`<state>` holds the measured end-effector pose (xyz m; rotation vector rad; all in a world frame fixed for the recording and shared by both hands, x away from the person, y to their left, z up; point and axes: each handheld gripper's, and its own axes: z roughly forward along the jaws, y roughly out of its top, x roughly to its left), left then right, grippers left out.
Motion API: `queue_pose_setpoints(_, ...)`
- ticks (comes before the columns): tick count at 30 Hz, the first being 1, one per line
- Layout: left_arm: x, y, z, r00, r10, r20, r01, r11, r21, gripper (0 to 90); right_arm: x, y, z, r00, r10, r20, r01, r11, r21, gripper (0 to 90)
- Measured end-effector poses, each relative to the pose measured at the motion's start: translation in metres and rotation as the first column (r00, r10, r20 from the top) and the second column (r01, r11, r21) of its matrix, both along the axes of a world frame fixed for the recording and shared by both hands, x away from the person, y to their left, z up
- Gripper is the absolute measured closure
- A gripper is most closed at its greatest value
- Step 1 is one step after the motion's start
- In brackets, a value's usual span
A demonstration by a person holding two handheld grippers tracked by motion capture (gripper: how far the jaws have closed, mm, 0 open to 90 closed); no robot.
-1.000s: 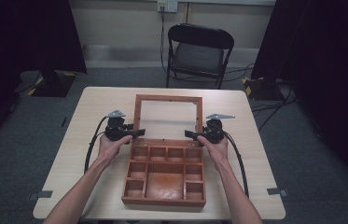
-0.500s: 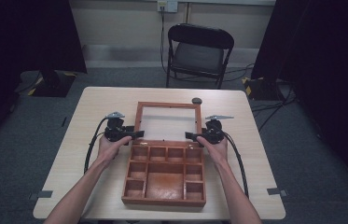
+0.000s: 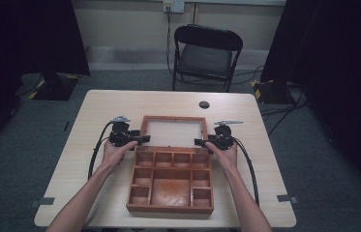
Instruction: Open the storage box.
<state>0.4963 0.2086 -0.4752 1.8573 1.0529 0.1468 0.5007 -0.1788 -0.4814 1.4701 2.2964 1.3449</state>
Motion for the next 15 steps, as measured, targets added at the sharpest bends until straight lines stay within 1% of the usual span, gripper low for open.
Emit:
queue_pose_setpoints(2, -0.001, 0.000, 0.002, 1.0000, 0.005, 0.003, -0.005, 1.0000, 0.000, 30.0, -0.001, -0.002, 0.003, 1.0000, -0.002, 0.004, 0.002, 1.000, 0.010, 18.6)
queue_pose_setpoints(3, -0.002, 0.001, 0.003, 1.0000, -0.005, 0.007, 0.005, 0.9999, 0.012, 29.8, -0.002, -0.003, 0.004, 0.9999, -0.008, 0.014, 0.008, 1.000, 0.009, 18.6)
queue_pose_setpoints(4, -0.003, 0.000, 0.003, 0.9999, 0.002, 0.014, -0.002, 0.9999, 0.017, 29.2, -0.002, -0.004, 0.005, 0.9998, -0.008, 0.016, 0.008, 1.000, 0.015, 18.3)
queue_pose_setpoints(6, -0.005, 0.002, 0.007, 0.9998, -0.007, 0.019, 0.006, 0.9994, 0.034, 28.5, -0.004, -0.006, 0.008, 0.9998, -0.008, 0.019, 0.008, 1.000, 0.022, 17.9)
queue_pose_setpoints(7, -0.007, 0.002, 0.009, 0.9997, -0.003, 0.026, 0.003, 0.9995, 0.033, 27.9, -0.005, -0.007, 0.010, 0.9996, -0.003, 0.027, 0.002, 1.000, 0.018, 18.0)
queue_pose_setpoints(9, -0.010, 0.007, 0.012, 0.9997, -0.009, 0.021, 0.008, 0.9998, 0.020, 26.4, -0.010, -0.011, 0.015, 0.9987, -0.005, 0.050, 0.004, 1.000, 0.025, 18.0)
queue_pose_setpoints(10, -0.010, 0.007, 0.012, 0.9997, -0.009, 0.021, 0.008, 0.9998, 0.020, 26.4, -0.010, -0.011, 0.015, 0.9987, -0.005, 0.050, 0.004, 1.000, 0.025, 18.0)
queue_pose_setpoints(11, -0.012, 0.008, 0.013, 1.0000, -0.004, 0.002, 0.004, 0.9999, 0.010, 26.6, -0.015, -0.015, 0.020, 0.9979, -0.011, 0.064, 0.009, 0.999, 0.034, 16.9)
queue_pose_setpoints(12, -0.016, 0.011, 0.015, 0.9998, -0.009, 0.019, 0.008, 0.9982, 0.059, 26.6, -0.017, -0.018, 0.022, 0.9974, -0.011, 0.072, 0.008, 0.999, 0.036, 16.5)
queue_pose_setpoints(14, -0.020, 0.016, 0.018, 0.9997, -0.004, 0.024, 0.003, 0.9990, 0.045, 26.5, -0.023, -0.023, 0.025, 0.9972, -0.017, 0.072, 0.015, 1.000, 0.027, 15.1)
queue_pose_setpoints(15, -0.022, 0.020, 0.020, 0.9996, 0.002, 0.027, -0.003, 0.9991, 0.043, 26.5, -0.025, -0.026, 0.026, 0.9970, -0.014, 0.076, 0.013, 1.000, 0.007, 15.0)
